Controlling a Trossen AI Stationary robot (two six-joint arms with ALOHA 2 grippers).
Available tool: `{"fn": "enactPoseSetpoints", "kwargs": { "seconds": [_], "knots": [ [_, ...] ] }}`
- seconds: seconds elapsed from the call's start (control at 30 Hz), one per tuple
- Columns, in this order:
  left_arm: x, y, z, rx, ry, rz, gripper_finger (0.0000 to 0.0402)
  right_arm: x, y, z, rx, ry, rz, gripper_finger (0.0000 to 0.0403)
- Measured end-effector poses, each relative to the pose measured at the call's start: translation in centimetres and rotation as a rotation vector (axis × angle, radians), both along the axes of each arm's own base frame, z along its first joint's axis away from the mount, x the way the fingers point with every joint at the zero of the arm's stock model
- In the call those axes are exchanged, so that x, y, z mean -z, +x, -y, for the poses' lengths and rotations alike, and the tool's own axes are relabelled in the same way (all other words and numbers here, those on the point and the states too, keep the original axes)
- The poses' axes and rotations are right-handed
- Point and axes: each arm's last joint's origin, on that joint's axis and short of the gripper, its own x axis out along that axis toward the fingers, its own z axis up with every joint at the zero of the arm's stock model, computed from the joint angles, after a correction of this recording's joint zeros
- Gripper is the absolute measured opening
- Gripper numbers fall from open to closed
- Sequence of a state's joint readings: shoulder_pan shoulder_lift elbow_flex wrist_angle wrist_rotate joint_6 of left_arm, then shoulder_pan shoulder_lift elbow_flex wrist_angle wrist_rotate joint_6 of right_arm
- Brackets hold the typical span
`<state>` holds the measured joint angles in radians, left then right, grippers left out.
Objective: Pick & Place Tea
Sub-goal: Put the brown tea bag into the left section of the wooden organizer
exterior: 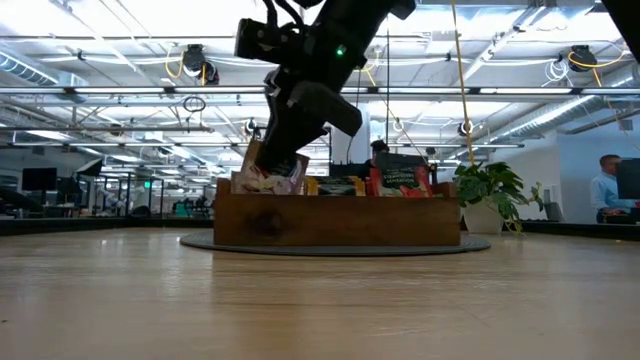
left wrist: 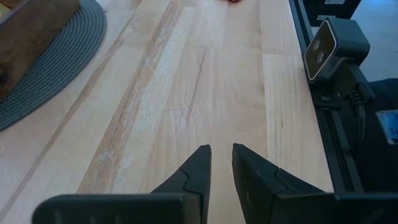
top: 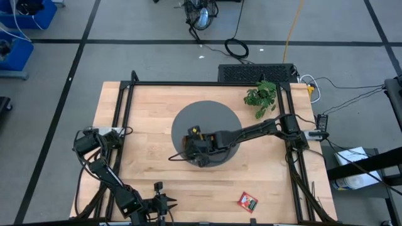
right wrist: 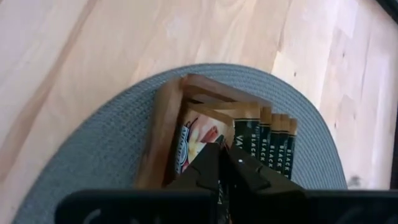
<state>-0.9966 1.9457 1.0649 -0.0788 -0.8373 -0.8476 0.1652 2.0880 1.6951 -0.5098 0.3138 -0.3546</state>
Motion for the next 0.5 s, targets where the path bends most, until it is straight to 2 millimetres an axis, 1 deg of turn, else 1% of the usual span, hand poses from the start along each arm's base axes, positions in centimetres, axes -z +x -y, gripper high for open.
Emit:
{"fn": "enactPoseSetpoints", "kwargs": {
  "seconds": [0.2,0.4,0.5],
  "knots": [
    [0.00,0.00,0.00,0.002,0.004,0.000,0.0072,0.10,-0.08,0.51,0.003,-0.007,-0.021,0.0002],
    [0.00,0.00,-0.01,0.004,0.007,-0.001,0.0072,0.10,-0.08,0.49,-0.033,-0.027,-0.030,0.0001],
    [0.01,0.01,-0.04,0.003,0.009,-0.002,0.0072,0.12,-0.05,0.30,-0.064,0.024,-0.032,0.0001]
  ]
}}
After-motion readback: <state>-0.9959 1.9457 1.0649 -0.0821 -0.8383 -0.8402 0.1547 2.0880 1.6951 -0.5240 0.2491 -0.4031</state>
